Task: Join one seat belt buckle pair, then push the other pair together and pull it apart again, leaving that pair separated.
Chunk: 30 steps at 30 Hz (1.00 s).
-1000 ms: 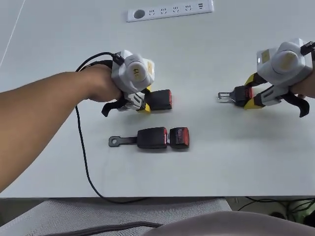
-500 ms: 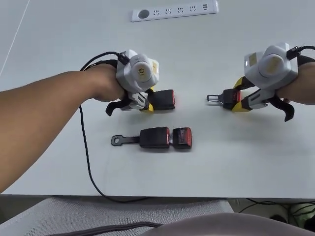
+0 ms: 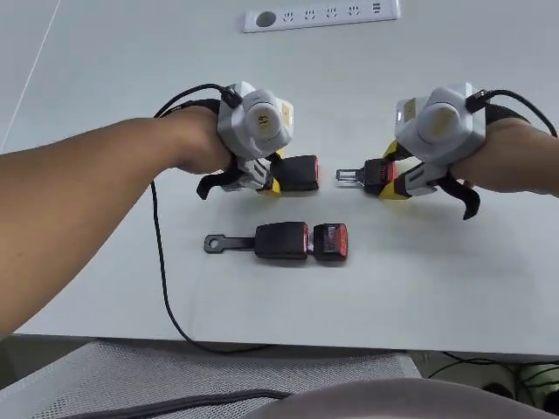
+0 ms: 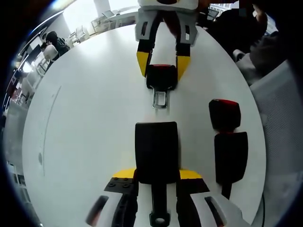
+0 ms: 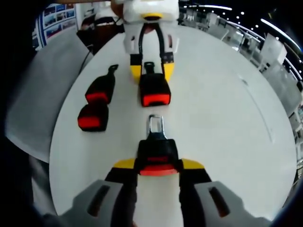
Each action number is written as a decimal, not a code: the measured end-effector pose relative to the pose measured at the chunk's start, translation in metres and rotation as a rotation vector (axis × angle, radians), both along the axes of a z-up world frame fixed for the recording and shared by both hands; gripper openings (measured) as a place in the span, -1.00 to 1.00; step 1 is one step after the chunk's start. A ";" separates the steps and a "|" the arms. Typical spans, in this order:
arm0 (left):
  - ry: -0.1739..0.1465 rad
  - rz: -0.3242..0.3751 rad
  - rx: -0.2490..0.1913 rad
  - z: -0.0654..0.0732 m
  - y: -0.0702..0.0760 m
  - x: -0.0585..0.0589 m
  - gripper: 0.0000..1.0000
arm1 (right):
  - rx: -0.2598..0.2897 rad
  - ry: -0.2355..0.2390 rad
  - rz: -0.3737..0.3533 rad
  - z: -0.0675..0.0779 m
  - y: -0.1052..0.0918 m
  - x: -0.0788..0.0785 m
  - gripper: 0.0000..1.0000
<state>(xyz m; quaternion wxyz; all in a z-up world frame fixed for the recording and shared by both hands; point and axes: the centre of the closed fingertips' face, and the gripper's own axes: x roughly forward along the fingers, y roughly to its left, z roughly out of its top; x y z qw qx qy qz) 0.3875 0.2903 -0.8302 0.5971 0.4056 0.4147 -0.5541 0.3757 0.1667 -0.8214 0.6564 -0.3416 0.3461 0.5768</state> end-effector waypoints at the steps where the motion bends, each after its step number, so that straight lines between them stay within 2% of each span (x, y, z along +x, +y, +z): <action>1: 0.000 0.000 0.000 -0.001 0.001 0.001 -0.38 | 0.002 -0.003 0.001 0.000 0.004 0.000 -0.36; 11: 0.003 -0.003 0.009 0.000 0.000 0.001 -0.38 | 0.003 -0.014 0.003 -0.001 0.020 0.003 -0.37; 24: 0.003 -0.017 0.023 -0.003 0.000 0.002 -0.38 | 0.006 -0.045 0.032 0.000 0.024 0.005 -0.36; 30: 0.001 -0.032 0.027 -0.003 0.000 0.003 -0.38 | 0.024 -0.042 0.039 0.000 0.030 0.005 -0.37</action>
